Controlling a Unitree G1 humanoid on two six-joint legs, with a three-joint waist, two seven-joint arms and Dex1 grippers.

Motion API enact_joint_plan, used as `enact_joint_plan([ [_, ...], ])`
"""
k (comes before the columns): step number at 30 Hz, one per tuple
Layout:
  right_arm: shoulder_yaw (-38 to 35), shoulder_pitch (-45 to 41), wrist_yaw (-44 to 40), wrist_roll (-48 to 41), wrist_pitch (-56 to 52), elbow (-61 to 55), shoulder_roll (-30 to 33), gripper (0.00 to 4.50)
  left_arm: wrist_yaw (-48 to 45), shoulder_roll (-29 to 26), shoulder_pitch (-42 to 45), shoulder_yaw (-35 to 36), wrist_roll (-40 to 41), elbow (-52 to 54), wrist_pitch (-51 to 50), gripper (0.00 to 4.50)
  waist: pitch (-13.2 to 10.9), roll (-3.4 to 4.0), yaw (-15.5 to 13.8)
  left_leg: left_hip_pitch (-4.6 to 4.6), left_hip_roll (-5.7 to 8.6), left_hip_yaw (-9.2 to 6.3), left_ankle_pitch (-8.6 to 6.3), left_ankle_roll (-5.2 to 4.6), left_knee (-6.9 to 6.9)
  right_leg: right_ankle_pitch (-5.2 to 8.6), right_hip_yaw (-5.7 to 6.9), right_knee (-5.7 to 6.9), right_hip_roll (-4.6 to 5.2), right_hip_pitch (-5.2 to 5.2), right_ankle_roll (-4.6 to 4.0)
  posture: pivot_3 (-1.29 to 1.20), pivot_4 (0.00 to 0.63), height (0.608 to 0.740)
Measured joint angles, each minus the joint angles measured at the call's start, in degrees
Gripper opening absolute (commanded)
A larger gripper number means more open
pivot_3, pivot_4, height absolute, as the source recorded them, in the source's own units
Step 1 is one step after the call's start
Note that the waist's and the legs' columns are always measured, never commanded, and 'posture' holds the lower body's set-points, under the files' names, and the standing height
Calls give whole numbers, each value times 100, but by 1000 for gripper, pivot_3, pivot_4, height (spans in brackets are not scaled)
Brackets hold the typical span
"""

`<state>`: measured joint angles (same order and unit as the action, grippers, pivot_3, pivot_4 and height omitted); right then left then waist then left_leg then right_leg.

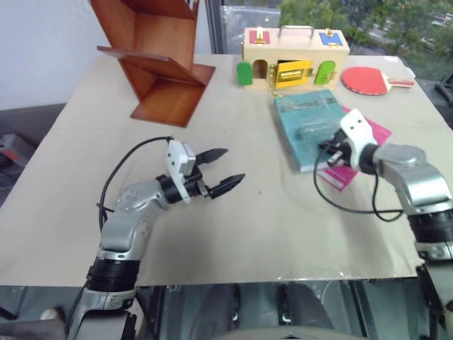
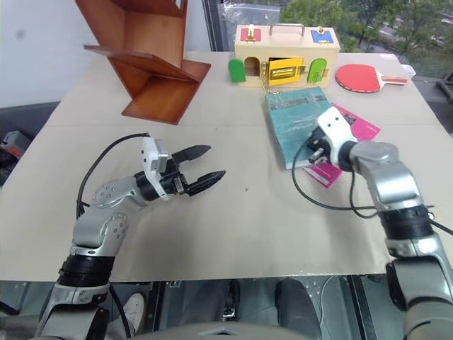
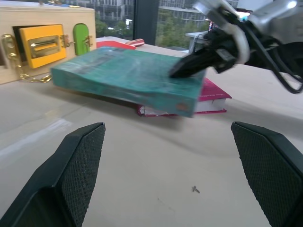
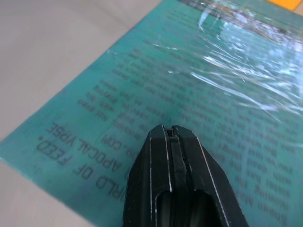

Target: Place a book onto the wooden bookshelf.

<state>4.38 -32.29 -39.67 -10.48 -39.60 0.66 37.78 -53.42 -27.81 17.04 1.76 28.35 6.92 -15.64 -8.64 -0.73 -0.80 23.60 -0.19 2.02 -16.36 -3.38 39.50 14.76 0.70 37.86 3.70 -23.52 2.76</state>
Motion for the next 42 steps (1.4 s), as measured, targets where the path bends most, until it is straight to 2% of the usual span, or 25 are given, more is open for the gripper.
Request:
enact_joint_plan([
  [3,-310,455,-27,-131,-105,-269,182,65,-9,-3,0,-6,0,10,-22,4500,12,-18,-26,-39,2,-21,-1,-2,3,0,7,-8,5,53,0,0,150,740],
  [6,-574,905,-59,-250,-228,-573,399,65,-84,-7,94,-9,0,-66,-17,4500,15,-23,-30,-115,3,-41,-19,-29,-3,2,22,-30,32,139,-2,0,150,740],
  [13,-924,1589,-61,-442,-273,-1298,566,65,-488,-1,251,-18,-12,-591,266,4500,19,-24,2,-119,2,-52,-9,-11,-5,2,26,-23,33,142,-4,0,150,740],
  [17,-1507,1915,15,-956,-314,-1648,138,65,-821,3,253,-16,-27,-1104,585,4500,14,-18,-1,-98,3,-53,-8,-10,-6,2,26,-25,34,125,-3,0,150,740],
  [19,-1689,2110,8,-1296,-466,-2159,70,592,-962,39,284,-27,-37,-1267,715,4500,7,-6,-3,-67,5,-50,-5,-6,-6,1,21,-22,36,93,-2,0,150,740],
  [21,-1925,2298,16,-1558,-534,-2692,77,1416,-1046,120,335,-78,-74,-1330,768,4500,6,-5,-10,-64,5,-51,-4,-4,-7,2,23,-25,34,91,-2,0,150,740],
  [22,-1933,2308,16,-1566,-534,-2714,78,1593,-1048,124,337,-80,-76,-1330,768,4500,6,-5,-10,-64,5,-51,-5,-5,-7,2,23,-26,33,92,-2,0,150,740],
  [26,-2151,2970,135,-1817,-645,-3728,133,3386,-1070,323,598,-338,-140,-1449,533,4500,5,-4,-20,-58,8,-52,-9,-12,-8,3,25,-31,32,91,-1,0,150,740],
  [28,-2217,3403,227,-1755,-642,-4289,277,4335,-1004,459,845,-490,-108,-1535,-19,4500,4,-3,-20,-59,12,-52,-18,-29,-7,3,25,-27,20,91,1,0,150,740],
  [30,-2327,3782,296,-1609,-617,-4733,461,4467,-859,609,1120,-581,-73,-1713,-594,4500,3,-6,-19,-61,13,-54,-19,-30,-5,4,26,-25,7,94,3,0,150,740],
  [33,-2750,4249,523,-1598,-616,-5365,254,4467,-513,1112,1675,-611,182,-2180,-1804,4500,1,-11,-18,-61,13,-59,-19,-31,0,4,30,-17,-2,97,5,0,150,740],
  [34,-3011,4429,667,-1612,-576,-5641,86,4467,-261,1485,2052,-603,369,-2501,-2526,4500,-1,-14,-19,-61,13,-60,-19,-31,5,6,36,-15,-6,96,9,0,150,740],
  [37,-3255,4861,863,-1627,-307,-5885,-3,4467,201,2099,2696,-444,614,-3190,-3571,4500,-4,-19,18,-64,17,-52,-19,-32,7,11,29,-10,-9,95,16,0,150,740],
  [42,-3251,5510,1270,-1492,296,-5888,16,4467,1344,3092,3673,223,733,-4720,-4322,4500,-6,-22,9,-69,16,-48,-19,-32,4,16,23,-7,-13,91,22,0,150,740],
])
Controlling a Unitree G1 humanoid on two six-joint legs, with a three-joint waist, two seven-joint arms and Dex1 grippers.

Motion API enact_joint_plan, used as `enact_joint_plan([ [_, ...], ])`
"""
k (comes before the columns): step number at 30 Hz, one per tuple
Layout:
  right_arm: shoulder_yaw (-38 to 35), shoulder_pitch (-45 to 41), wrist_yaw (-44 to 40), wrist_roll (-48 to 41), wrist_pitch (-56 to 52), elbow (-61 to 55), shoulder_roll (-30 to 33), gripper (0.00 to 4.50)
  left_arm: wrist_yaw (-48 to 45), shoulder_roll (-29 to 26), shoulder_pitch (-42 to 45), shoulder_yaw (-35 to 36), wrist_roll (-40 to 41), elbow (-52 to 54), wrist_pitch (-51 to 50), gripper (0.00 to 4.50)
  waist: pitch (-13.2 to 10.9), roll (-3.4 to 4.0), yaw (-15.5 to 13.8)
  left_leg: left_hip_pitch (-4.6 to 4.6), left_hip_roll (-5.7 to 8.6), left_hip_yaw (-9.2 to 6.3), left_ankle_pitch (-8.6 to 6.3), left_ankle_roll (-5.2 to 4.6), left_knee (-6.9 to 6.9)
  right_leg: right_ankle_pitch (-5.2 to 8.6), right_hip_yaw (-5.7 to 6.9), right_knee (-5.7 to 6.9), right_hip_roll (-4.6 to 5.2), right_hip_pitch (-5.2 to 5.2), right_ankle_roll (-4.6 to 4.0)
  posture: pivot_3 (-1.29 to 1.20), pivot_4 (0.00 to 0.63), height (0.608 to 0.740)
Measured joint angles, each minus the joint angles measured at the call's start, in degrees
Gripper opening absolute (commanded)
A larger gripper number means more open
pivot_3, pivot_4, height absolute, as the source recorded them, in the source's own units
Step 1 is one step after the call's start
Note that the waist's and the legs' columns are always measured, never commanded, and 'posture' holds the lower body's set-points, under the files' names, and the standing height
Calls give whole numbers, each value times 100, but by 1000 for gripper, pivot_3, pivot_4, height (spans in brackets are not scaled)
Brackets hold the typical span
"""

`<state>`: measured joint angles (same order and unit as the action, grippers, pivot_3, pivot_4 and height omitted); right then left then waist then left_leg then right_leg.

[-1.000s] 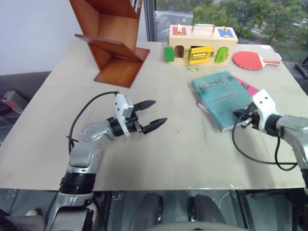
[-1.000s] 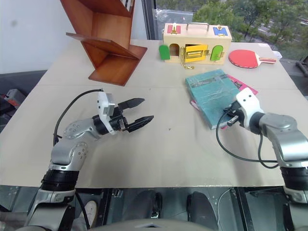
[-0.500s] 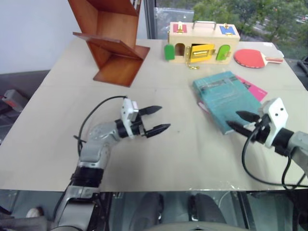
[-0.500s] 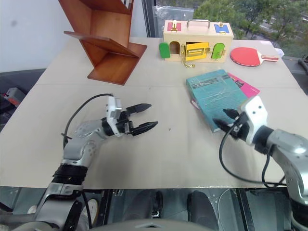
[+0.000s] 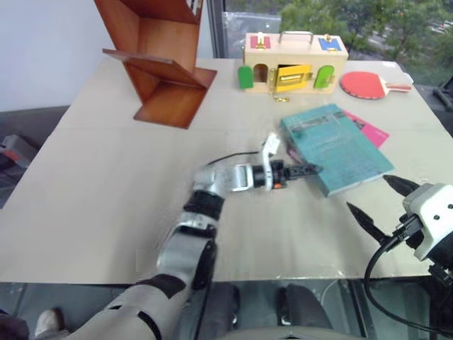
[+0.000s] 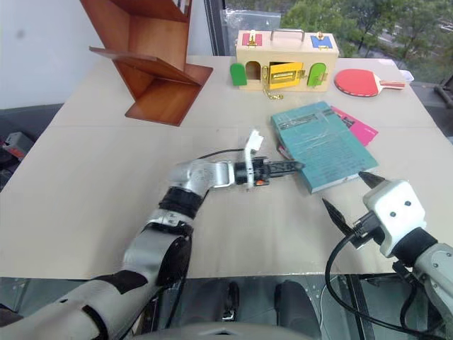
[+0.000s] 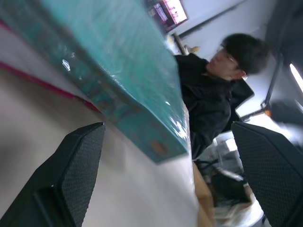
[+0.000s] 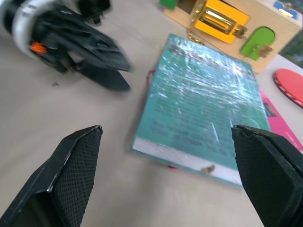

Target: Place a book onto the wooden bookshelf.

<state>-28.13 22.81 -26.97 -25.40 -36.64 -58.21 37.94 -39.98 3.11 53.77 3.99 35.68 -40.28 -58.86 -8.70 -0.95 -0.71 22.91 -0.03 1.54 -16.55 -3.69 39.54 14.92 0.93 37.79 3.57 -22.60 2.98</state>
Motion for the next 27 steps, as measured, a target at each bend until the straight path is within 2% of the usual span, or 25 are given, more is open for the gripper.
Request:
enact_joint_plan([
  [3,15,325,378,14,454,-1,94,4467,731,380,392,698,146,-967,-81,4500,-1,-1,16,-3,-2,13,0,1,-5,0,-13,-1,0,-5,0,0,150,740],
  [10,251,812,1060,-95,999,-1,257,4467,1613,477,753,1762,383,-1770,399,4500,-1,-2,-15,-2,-1,20,12,22,-7,0,-17,-3,8,-8,-1,0,150,740],
  [18,305,920,1584,-278,1120,-1,478,4467,1799,504,805,2017,457,-1896,498,4500,-1,-2,-14,-3,-1,21,15,27,-8,0,-17,-3,4,-8,-1,0,150,740],
  [22,308,938,1702,-346,1120,-1,556,4500,1805,507,816,2036,464,-1967,564,3228,-1,-2,-13,-4,-1,24,15,27,-8,0,-19,-3,4,-8,-1,0,150,740],
  [25,308,934,1781,-428,1119,-1,633,4500,1809,507,818,2077,502,-1996,524,2065,-1,-2,-12,-4,-1,24,15,27,-8,0,-19,-3,4,-8,-1,0,150,740],
  [27,308,934,1824,-439,1118,-1,652,4500,1812,507,818,2097,505,-1996,461,1103,-1,-2,-13,-3,-1,24,15,27,-8,0,-19,-3,4,-8,-1,0,150,740],
])
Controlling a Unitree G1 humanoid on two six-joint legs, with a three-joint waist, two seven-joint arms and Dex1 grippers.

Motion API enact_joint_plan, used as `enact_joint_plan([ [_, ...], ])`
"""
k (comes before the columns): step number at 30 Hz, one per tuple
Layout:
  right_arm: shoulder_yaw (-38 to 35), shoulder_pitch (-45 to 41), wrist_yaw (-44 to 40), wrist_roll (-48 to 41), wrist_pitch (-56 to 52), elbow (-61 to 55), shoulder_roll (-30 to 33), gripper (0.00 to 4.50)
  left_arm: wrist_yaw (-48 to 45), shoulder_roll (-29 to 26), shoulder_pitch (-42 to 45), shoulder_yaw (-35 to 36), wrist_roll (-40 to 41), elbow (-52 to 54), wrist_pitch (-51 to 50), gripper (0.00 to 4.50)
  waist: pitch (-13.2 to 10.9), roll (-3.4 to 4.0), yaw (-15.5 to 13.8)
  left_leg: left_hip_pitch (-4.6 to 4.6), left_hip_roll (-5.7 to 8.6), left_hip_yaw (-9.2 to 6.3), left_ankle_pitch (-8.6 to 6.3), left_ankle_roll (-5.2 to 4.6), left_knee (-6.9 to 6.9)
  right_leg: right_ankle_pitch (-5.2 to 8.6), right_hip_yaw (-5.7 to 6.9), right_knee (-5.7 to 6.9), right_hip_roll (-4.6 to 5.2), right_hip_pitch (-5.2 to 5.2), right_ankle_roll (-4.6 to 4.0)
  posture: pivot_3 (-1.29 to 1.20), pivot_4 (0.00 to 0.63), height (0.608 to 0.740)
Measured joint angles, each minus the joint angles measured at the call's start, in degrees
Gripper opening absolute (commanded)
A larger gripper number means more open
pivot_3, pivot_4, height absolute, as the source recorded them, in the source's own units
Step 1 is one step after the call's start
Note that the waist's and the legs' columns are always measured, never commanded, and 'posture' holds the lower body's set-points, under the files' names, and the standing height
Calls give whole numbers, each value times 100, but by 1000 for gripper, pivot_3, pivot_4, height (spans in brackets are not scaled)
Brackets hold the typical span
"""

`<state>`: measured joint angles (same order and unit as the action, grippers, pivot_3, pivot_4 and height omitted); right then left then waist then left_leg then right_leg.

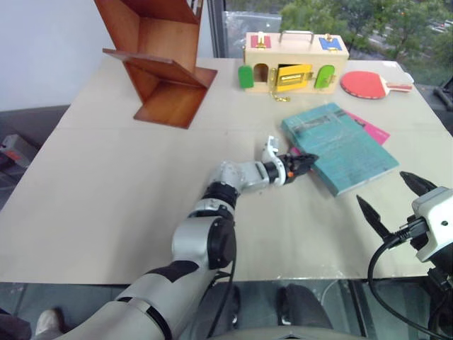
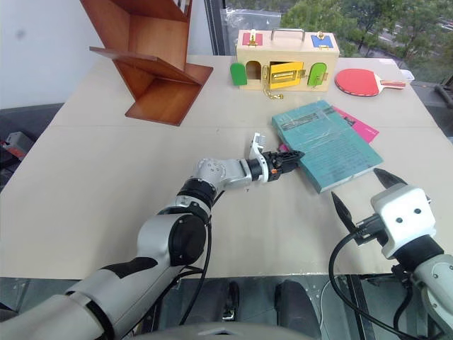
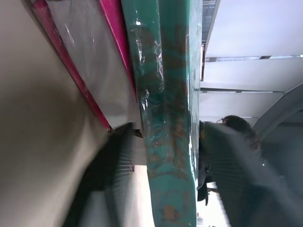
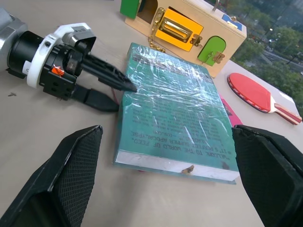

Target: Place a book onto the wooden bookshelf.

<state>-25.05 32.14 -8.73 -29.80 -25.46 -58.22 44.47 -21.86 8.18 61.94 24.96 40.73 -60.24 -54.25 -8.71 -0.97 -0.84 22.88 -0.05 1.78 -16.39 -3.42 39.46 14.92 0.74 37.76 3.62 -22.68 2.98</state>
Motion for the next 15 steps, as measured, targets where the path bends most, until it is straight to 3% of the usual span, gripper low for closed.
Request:
enact_joint_plan([
  [1,0,1,27,-7,-3,0,20,4500,4,0,0,19,2,0,-24,541,0,0,0,0,0,0,0,0,0,0,0,0,0,0,0,0,150,740],
  [3,1,-1,39,-14,-9,0,25,4500,-1,0,1,52,32,6,-55,56,0,0,0,0,0,0,0,0,0,0,0,0,0,0,0,0,150,740],
  [15,128,-95,28,-5,-64,0,51,4500,244,-116,-337,146,186,723,-878,56,2,2,8,-3,-2,1,1,1,0,0,-2,1,1,1,0,0,150,740],
])
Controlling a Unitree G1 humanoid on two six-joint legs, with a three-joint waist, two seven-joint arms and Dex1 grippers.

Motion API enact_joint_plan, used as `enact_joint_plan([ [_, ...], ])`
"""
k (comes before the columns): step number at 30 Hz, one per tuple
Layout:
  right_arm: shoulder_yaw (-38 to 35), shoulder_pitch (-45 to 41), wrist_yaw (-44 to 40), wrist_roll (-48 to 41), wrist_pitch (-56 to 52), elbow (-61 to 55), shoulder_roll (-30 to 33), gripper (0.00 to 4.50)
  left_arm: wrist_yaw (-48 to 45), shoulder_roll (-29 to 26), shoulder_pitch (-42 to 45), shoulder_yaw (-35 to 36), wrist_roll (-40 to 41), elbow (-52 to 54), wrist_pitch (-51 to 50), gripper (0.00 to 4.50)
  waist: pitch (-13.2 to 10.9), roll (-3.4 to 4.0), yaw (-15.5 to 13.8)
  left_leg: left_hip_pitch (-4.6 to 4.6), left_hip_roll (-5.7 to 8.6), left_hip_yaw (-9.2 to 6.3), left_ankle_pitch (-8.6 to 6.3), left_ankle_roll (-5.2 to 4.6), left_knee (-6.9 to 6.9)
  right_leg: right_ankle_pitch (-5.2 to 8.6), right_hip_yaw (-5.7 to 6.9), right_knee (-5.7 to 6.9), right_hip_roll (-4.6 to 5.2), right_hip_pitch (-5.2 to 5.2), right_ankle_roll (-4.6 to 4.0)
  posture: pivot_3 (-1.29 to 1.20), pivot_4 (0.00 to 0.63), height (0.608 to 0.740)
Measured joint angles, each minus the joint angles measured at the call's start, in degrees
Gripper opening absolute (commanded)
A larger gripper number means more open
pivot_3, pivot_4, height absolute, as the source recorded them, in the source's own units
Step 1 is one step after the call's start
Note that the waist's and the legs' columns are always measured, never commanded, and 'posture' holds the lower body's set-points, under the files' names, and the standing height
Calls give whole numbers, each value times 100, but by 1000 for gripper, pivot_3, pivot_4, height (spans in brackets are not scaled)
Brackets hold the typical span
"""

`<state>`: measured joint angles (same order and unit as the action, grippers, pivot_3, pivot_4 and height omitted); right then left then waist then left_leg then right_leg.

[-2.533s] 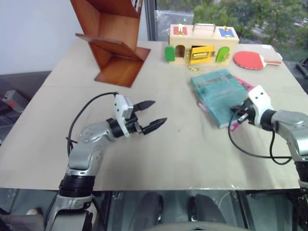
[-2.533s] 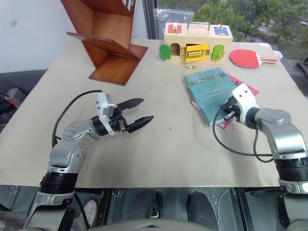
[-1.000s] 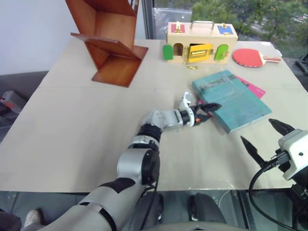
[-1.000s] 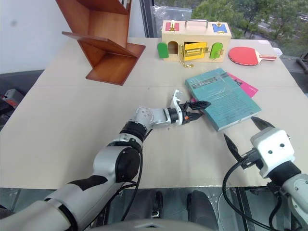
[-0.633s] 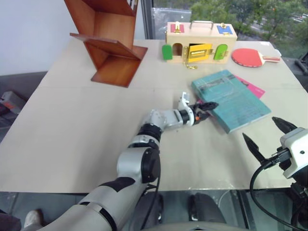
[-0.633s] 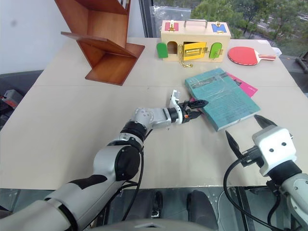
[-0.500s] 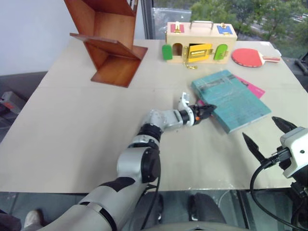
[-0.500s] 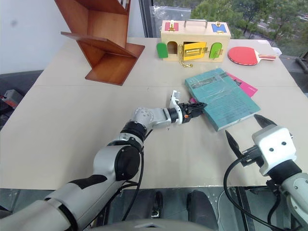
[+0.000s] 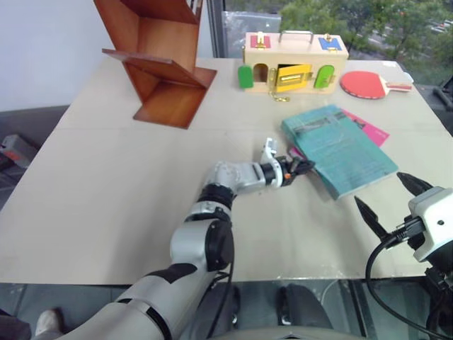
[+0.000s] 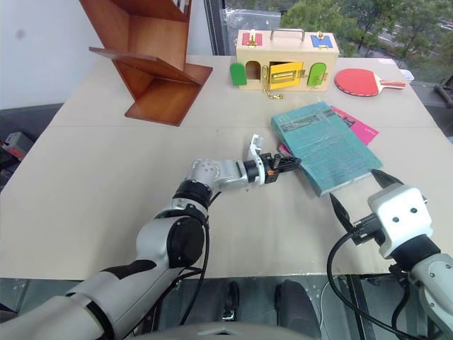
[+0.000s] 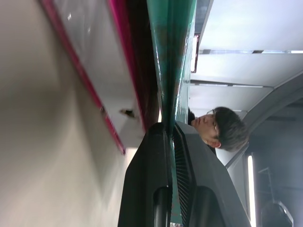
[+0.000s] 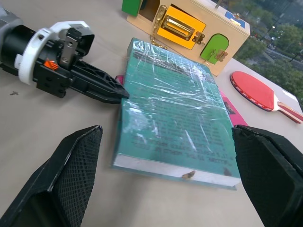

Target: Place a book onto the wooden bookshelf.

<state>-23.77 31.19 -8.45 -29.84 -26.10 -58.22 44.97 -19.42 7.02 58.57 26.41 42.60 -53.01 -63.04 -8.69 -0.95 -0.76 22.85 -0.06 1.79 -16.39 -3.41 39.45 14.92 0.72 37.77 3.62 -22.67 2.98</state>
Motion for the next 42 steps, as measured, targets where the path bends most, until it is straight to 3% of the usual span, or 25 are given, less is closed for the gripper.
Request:
enact_joint_plan([
  [4,35,-19,-11,2,-14,0,9,4500,97,-44,-333,-17,67,602,-380,56,1,1,6,-5,-2,2,1,1,0,0,-4,5,0,0,0,0,150,740],
  [6,35,-37,-17,2,-31,0,14,4500,144,-52,-477,-18,107,862,-525,813,1,2,5,-7,-2,3,1,2,0,0,-5,6,0,1,0,0,150,740],
  [7,35,-44,-27,2,-44,0,22,4500,210,-66,-565,-21,132,1006,-639,930,1,2,5,-7,-2,3,1,2,0,0,-7,7,0,0,0,0,150,740],
  [12,35,-102,-113,-10,-113,0,42,4500,412,-81,-710,0,186,1306,-863,3252,2,2,-3,-8,-2,4,1,2,1,0,-7,7,0,1,0,0,150,740],
  [21,60,-187,-180,-73,-126,-2,184,4500,68,18,-168,-60,11,257,-81,3252,1,1,-31,-5,8,5,0,0,1,0,-3,7,1,2,0,0,150,740],
  [34,-5,1340,-164,-392,1040,-3,435,4500,-568,108,459,-14,-199,-1071,769,3252,-1,-2,-13,0,8,5,-1,-2,0,1,-4,-2,2,1,2,0,150,740],
  [37,-90,1488,-111,-483,1210,-2,466,4500,-565,112,481,13,-200,-1148,874,2406,-1,-2,-12,0,7,5,-1,-2,0,1,-5,-2,3,1,2,0,150,740],
  [42,-153,1524,18,-657,1355,-3,567,4500,-577,112,506,119,-176,-1199,835,246,-1,-2,-13,-1,6,5,-1,-2,0,1,-4,-1,2,1,2,0,150,740],
])
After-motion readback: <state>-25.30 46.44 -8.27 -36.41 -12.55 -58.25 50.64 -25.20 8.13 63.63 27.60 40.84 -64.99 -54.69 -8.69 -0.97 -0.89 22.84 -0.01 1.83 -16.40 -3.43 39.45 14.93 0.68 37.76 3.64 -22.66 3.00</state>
